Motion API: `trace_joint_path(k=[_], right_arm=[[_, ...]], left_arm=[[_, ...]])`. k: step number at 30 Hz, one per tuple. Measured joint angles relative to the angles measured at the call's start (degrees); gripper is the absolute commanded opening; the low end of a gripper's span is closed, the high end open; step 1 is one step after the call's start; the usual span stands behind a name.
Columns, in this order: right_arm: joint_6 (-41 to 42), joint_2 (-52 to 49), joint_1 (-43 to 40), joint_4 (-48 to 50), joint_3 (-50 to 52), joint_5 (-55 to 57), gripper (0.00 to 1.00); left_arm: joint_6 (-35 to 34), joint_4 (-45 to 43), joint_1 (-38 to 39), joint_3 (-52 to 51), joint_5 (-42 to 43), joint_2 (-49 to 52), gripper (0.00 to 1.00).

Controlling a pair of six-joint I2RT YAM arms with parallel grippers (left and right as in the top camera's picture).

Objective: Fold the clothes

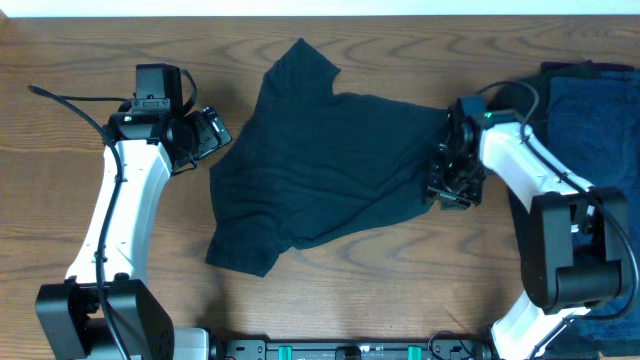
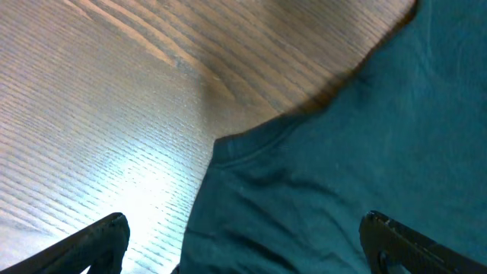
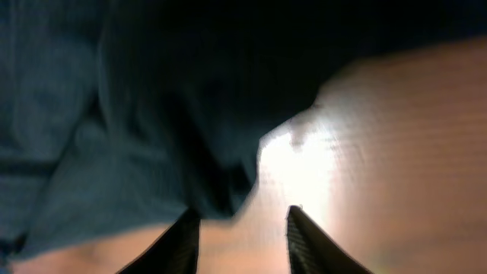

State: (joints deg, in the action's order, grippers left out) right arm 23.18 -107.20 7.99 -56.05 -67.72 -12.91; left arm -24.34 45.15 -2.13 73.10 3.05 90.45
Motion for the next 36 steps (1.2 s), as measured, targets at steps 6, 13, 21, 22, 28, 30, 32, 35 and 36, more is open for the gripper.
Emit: trace_joint_path(k=[6, 13, 21, 22, 28, 30, 32, 35, 36], right_arm=[[-0.1, 0.0, 0.2, 5.6, 3.8, -2.0, 0.21], [-2.1, 0.0, 0.2, 4.4, 3.7, -9.4, 0.01], [-2.7, 0.0, 0.2, -6.4, -2.9, -11.4, 0.02], [-2.7, 0.0, 0.2, -7.6, -4.2, -11.5, 0.02], [-2.8, 0.0, 0.3, -9.1, -6.8, -10.8, 0.02], [-2.8, 0.0, 0.4, -8.7, -6.8, -9.9, 0.05], [-2.7, 0.0, 1.0, -7.1, -6.8, -8.7, 0.09], [-2.6, 0.0, 2.6, -4.4, -6.8, -6.0, 0.14], [-2.6, 0.0, 3.2, -3.5, -6.8, -4.8, 0.18]], left_arm=[[0.0, 0.0, 0.0, 0.0, 0.0, 0.0, 0.98], [0.0, 0.0, 0.0, 0.0, 0.0, 0.0, 0.98], [0.0, 0.0, 0.0, 0.0, 0.0, 0.0, 0.98], [0.0, 0.0, 0.0, 0.0, 0.0, 0.0, 0.98], [0.0, 0.0, 0.0, 0.0, 0.0, 0.0, 0.98], [0.0, 0.0, 0.0, 0.0, 0.0, 0.0, 0.98], [0.0, 0.0, 0.0, 0.0, 0.0, 0.0, 0.98], [0.0, 0.0, 0.0, 0.0, 0.0, 0.0, 0.98], [0.0, 0.0, 0.0, 0.0, 0.0, 0.0, 0.98]])
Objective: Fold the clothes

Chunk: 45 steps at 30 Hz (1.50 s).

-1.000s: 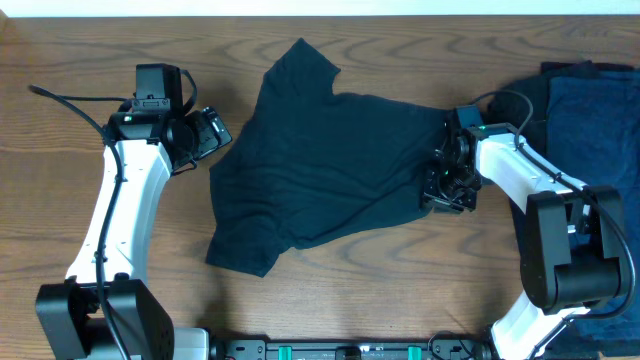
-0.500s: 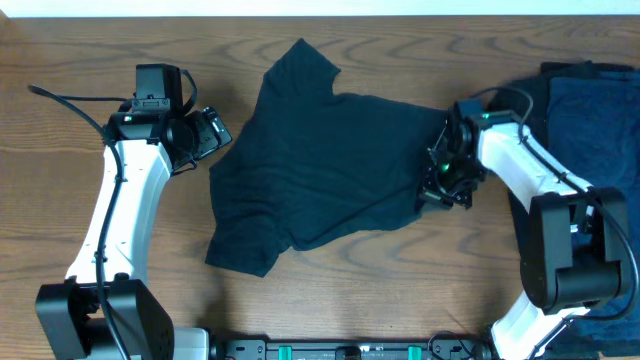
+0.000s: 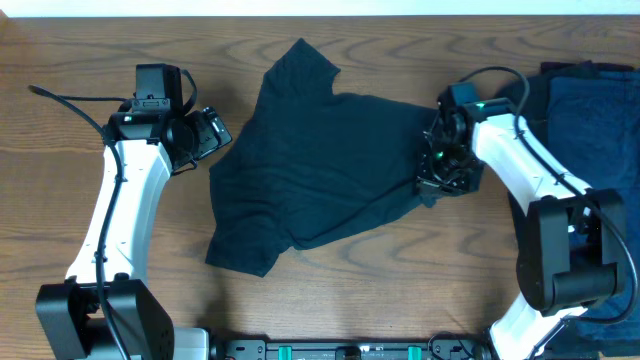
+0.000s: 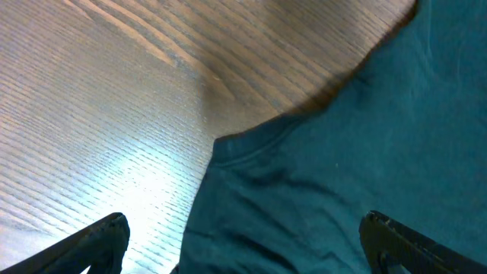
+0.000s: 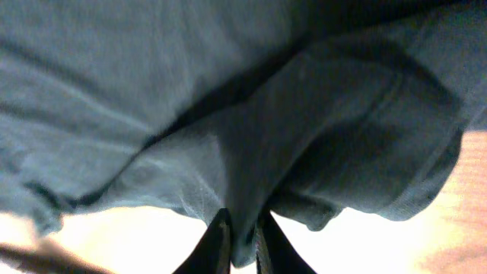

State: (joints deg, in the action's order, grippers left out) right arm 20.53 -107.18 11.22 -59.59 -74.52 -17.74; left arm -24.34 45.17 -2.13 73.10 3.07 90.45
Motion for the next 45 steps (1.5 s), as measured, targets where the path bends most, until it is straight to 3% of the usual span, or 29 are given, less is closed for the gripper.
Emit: trace_joint_path(k=[7, 12, 24, 29, 34, 45], right_arm=[[-0.2, 0.0, 4.6, 6.1, 0.0, 4.4, 0.29], [-0.3, 0.0, 6.3, 7.4, 0.0, 6.2, 0.15], [-0.6, 1.8, -1.6, -1.5, -4.5, 4.8, 0.22], [0.0, 4.6, -5.6, -7.1, -4.6, 4.6, 0.18], [1.4, 4.7, -6.9, -6.5, -2.8, 4.5, 0.13], [5.7, 4.7, -6.9, 2.1, 8.2, 4.2, 0.3]], left_arm=[[0.0, 0.0, 0.0, 0.0, 0.0, 0.0, 0.98], [0.0, 0.0, 0.0, 0.0, 0.0, 0.0, 0.98], [0.0, 0.0, 0.0, 0.0, 0.0, 0.0, 0.98], [0.0, 0.0, 0.0, 0.0, 0.0, 0.0, 0.98], [0.0, 0.0, 0.0, 0.0, 0.0, 0.0, 0.98], [0.0, 0.0, 0.0, 0.0, 0.0, 0.0, 0.98]])
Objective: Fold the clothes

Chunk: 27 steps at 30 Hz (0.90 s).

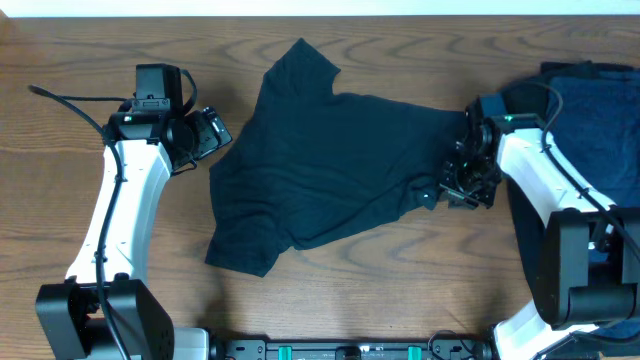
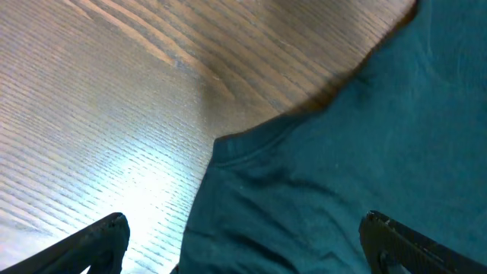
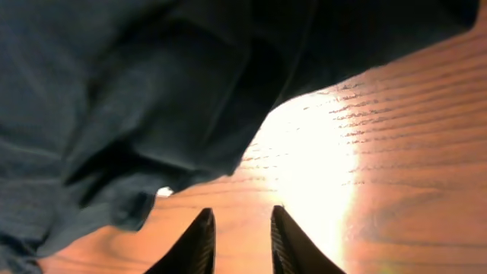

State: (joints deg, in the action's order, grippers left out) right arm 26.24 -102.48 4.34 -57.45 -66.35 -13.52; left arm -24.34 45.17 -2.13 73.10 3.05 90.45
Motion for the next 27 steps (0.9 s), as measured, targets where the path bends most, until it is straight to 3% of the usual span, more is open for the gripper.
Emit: trace_joint_path(k=[4, 9, 15, 16, 19, 27], right_arm=[[0.5, 0.0, 0.0, 3.4, 1.9, 0.0, 0.34], [0.6, 0.0, 0.0, 6.0, 3.1, -0.7, 0.31], [-6.6, 0.0, 0.0, 6.3, 3.1, -3.1, 0.34], [-7.7, 0.0, 0.0, 6.1, 3.1, -3.2, 0.36], [-10.3, 0.0, 0.0, 6.0, 3.1, -3.7, 0.54], [-11.8, 0.0, 0.0, 6.3, 3.2, -3.7, 0.53]], left_arm=[[0.0, 0.0, 0.0, 0.0, 0.0, 0.0, 0.98], [0.0, 0.0, 0.0, 0.0, 0.0, 0.0, 0.98], [0.0, 0.0, 0.0, 0.0, 0.0, 0.0, 0.98], [0.0, 0.0, 0.0, 0.0, 0.0, 0.0, 0.98], [0.0, 0.0, 0.0, 0.0, 0.0, 0.0, 0.98], [0.0, 0.0, 0.0, 0.0, 0.0, 0.0, 0.98]])
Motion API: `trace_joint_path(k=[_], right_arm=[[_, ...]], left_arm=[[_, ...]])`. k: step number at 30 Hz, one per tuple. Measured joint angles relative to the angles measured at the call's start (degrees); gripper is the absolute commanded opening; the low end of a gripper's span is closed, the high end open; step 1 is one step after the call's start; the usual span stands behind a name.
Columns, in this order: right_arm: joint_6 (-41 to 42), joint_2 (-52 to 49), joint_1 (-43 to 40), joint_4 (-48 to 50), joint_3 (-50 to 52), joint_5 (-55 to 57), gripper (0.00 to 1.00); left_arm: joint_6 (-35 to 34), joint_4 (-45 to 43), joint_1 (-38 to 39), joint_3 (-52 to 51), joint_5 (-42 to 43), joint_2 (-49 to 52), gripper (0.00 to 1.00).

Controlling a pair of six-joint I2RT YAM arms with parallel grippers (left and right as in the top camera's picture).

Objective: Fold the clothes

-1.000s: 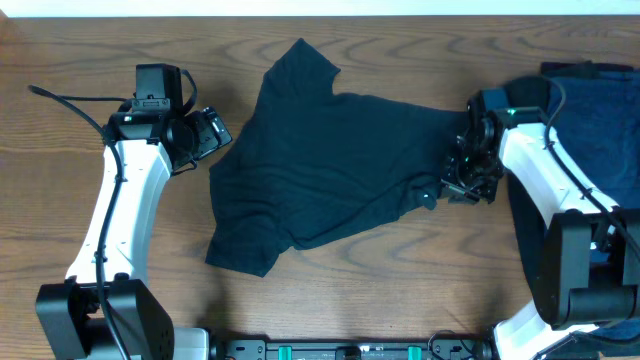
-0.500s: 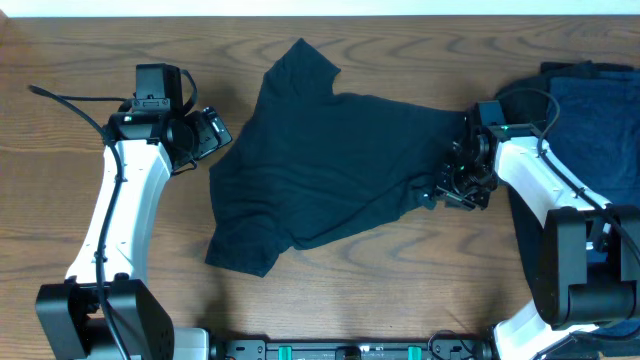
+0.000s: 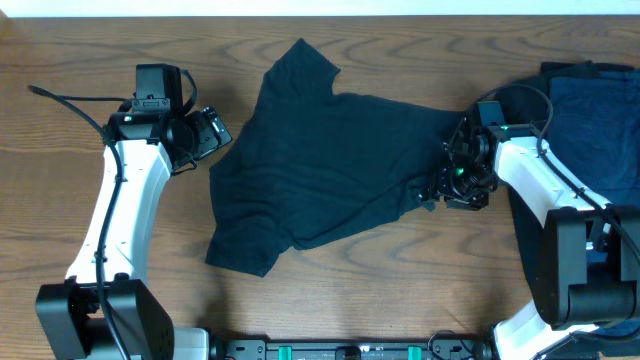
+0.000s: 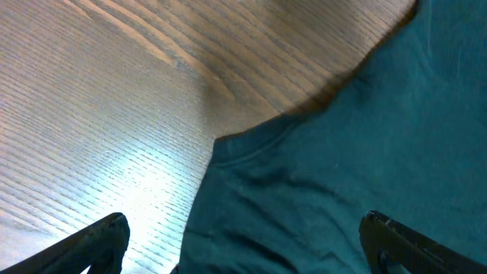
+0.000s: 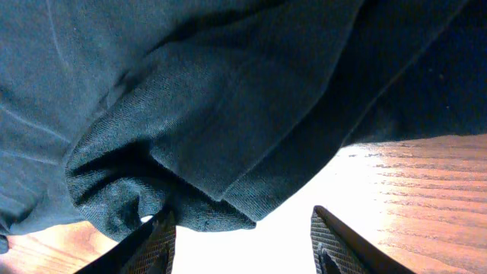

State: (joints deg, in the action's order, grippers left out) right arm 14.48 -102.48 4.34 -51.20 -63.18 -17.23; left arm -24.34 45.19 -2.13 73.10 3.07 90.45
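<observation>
A dark T-shirt (image 3: 320, 160) lies spread on the wooden table (image 3: 80, 50), with a sleeve pointing to the far side. My left gripper (image 3: 208, 135) hovers at the shirt's left edge; in the left wrist view it (image 4: 245, 247) is open wide, with the shirt's edge (image 4: 251, 144) between the fingers. My right gripper (image 3: 438, 192) is at the shirt's right edge. There it (image 5: 247, 243) stands open, with a bunched fold of hem (image 5: 190, 205) just ahead of the left finger (image 5: 156, 243) and nothing held.
A pile of dark blue clothes (image 3: 590, 100) lies at the table's right edge, beside my right arm. Bare wood shows to the left of the shirt and along the front edge (image 3: 380, 270).
My right gripper has opened wider and sits a little further left, now at the bunched hem instead of over bare wood beside it. The left arm and the shirt look unchanged.
My right gripper was first at the shirt's right edge with its fingers a little apart. Then it was shut on a fold of fabric, further left. After that it had let go and stood just off the edge. Now it is open wide at the hem. The left arm stayed still.
</observation>
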Motion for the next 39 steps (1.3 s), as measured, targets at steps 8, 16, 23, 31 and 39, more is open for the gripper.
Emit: trace_joint_path(k=[8, 16, 23, 31, 39], right_arm=[[2.1, 0.0, 0.0, 1.7, 2.7, -0.2, 0.48], [6.0, 0.0, 0.0, 5.7, 6.5, -2.8, 0.36], [7.0, 0.0, 0.0, 6.5, 6.6, -5.0, 0.33], [5.9, 0.0, 0.0, 6.5, 6.6, -5.1, 0.2], [5.2, 0.0, 0.0, 6.1, 6.6, -4.9, 0.15]], left_arm=[[0.0, 0.0, 0.0, 0.0, 0.0, 0.0, 0.98], [0.0, 0.0, 0.0, 0.0, 0.0, 0.0, 0.98], [0.0, 0.0, 0.0, 0.0, 0.0, 0.0, 0.98], [0.0, 0.0, 0.0, 0.0, 0.0, 0.0, 0.98], [0.0, 0.0, 0.0, 0.0, 0.0, 0.0, 0.98]])
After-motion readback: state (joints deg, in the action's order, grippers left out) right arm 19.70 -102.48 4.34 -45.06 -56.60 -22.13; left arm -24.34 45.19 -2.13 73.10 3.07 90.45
